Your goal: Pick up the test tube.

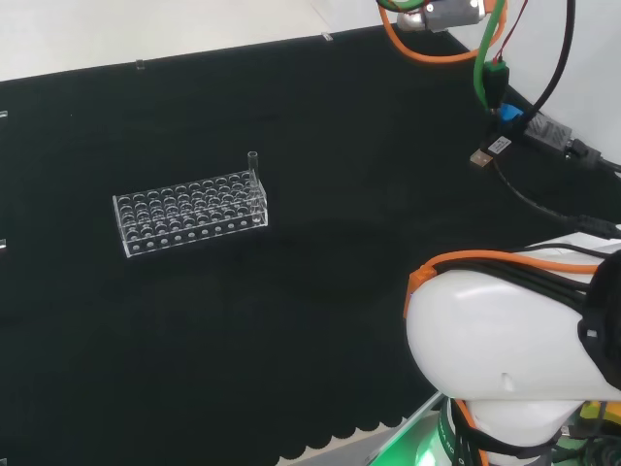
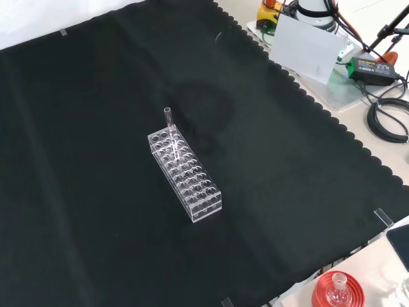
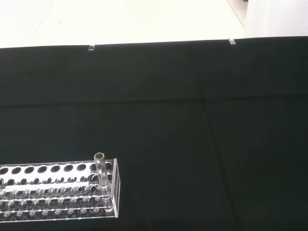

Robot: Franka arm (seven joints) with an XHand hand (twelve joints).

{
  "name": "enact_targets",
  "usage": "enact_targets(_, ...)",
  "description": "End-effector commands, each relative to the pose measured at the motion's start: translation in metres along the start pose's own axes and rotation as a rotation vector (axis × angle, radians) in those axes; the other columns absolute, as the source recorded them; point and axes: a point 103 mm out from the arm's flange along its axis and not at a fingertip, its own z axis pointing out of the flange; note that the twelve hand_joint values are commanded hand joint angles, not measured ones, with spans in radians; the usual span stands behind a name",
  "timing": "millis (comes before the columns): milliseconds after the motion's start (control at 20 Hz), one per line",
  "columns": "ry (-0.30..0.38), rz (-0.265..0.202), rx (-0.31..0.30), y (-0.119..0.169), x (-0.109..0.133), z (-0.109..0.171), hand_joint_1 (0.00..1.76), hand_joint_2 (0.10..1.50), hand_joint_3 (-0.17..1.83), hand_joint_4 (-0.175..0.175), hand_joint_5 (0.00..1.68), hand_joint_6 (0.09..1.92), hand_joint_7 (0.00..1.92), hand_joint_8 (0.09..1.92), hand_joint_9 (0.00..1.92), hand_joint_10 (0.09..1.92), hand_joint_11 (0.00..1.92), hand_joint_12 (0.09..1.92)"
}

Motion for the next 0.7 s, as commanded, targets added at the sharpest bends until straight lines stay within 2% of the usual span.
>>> enact_targets(50,-0.082,0.094,-0.072,-0.07,-0.024,-0.05,0.7,1.02,-0.14,-0.016,0.16,0.4,0.21,0.73,0.15,0.87,0.01,1.28)
enact_targets(100,-0.089,0.097,-0.076,-0.075,-0.026,-0.054,0.64,1.03,-0.13,-0.019,0.13,0.29,0.14,0.74,0.08,0.91,0.0,1.24)
enact_targets(200,-0.096,0.096,-0.08,-0.077,-0.025,-0.056,0.6,1.04,-0.13,-0.022,0.11,0.2,0.08,0.75,0.02,0.94,0.0,1.21)
enact_targets(700,-0.067,0.073,-0.076,-0.064,-0.023,-0.055,0.59,1.05,-0.14,-0.024,0.13,0.14,0.1,0.77,0.02,0.95,0.0,1.23)
